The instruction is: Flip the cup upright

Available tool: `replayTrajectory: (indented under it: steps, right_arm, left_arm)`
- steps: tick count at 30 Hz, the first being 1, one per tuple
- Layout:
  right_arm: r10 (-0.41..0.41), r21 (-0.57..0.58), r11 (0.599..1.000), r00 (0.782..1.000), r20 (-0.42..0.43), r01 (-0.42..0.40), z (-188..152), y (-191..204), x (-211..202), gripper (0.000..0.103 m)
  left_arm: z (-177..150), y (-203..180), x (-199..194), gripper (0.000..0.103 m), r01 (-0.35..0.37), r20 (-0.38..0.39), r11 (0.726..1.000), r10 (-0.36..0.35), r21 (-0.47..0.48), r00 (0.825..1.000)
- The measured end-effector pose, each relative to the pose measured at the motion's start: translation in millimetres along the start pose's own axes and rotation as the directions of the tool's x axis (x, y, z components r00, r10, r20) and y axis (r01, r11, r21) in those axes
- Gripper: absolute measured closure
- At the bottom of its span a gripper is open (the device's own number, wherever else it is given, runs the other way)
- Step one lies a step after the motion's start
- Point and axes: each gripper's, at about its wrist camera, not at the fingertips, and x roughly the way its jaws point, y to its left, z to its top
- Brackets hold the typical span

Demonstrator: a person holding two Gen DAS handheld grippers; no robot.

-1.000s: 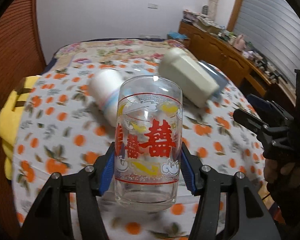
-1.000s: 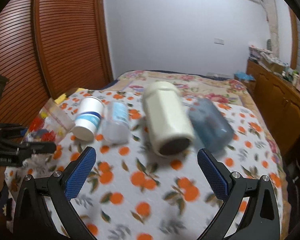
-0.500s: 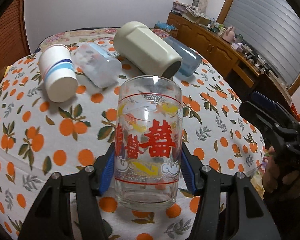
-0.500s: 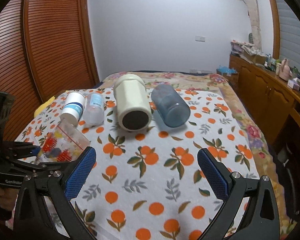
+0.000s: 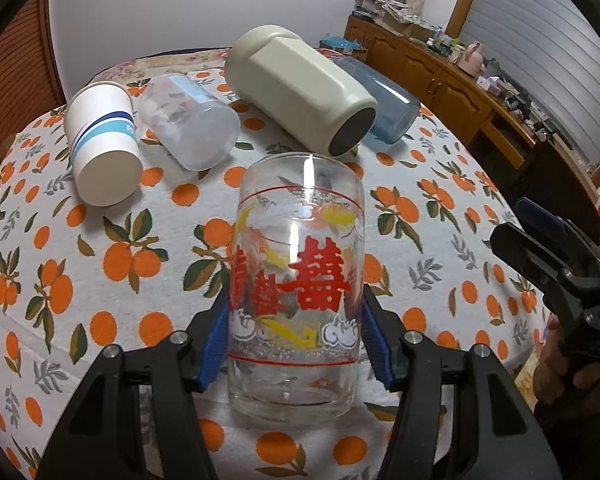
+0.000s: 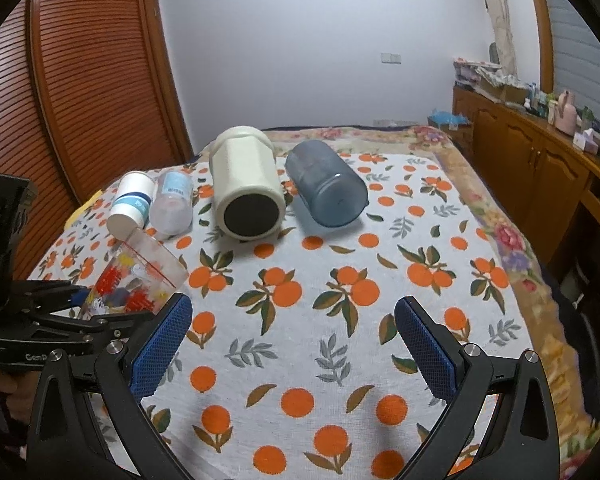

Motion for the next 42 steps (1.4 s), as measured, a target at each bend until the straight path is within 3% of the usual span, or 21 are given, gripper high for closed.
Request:
replayTrajectory:
  steps: [2, 12, 20, 24, 29, 42]
  right_arm:
    - [0.004, 0.000, 1.000, 1.000, -0.004, -0.004, -0.2, 0.9, 1.1, 0.000]
    - [0.038, 0.005, 0.999, 0.999, -0.019, -0.038, 4.5, 11.3, 3.0, 0.000]
    - [0.115, 0.019, 0.993, 0.990, -0.085, -0.114, 13.7, 37.7, 8.5, 0.005]
    - [0.188, 0.049, 0.982, 0.973, -0.130, -0.184, 17.7, 53.7, 18.0, 0.006]
    - [0.287, 0.121, 0.956, 0.931, -0.224, -0.266, 18.1, 71.6, 43.5, 0.011]
    - [0.294, 0.158, 0.954, 0.890, -0.348, -0.253, 25.9, 95.7, 83.4, 0.017]
  left_arm:
    - [-0.8, 2.4, 0.5, 0.044, 0.007, -0.004, 1.000, -0.007, -0.007, 1.000]
    - [6.5, 6.2, -38.9, 0.036, -0.009, 0.131, 1.000, 0.009, -0.001, 0.991]
    - [1.3, 19.2, -79.4, 0.023, -0.080, 0.247, 0.997, 0.077, 0.002, 0.966]
    - [-5.2, 33.2, -92.6, 0.022, -0.100, 0.297, 0.995, 0.101, -0.018, 0.949]
    - [-13.1, 46.8, -100.7, 0.022, -0.109, 0.313, 0.993, 0.117, -0.044, 0.943]
    - [-30.5, 71.0, -99.0, 0.022, -0.118, 0.300, 0.988, 0.143, -0.101, 0.943]
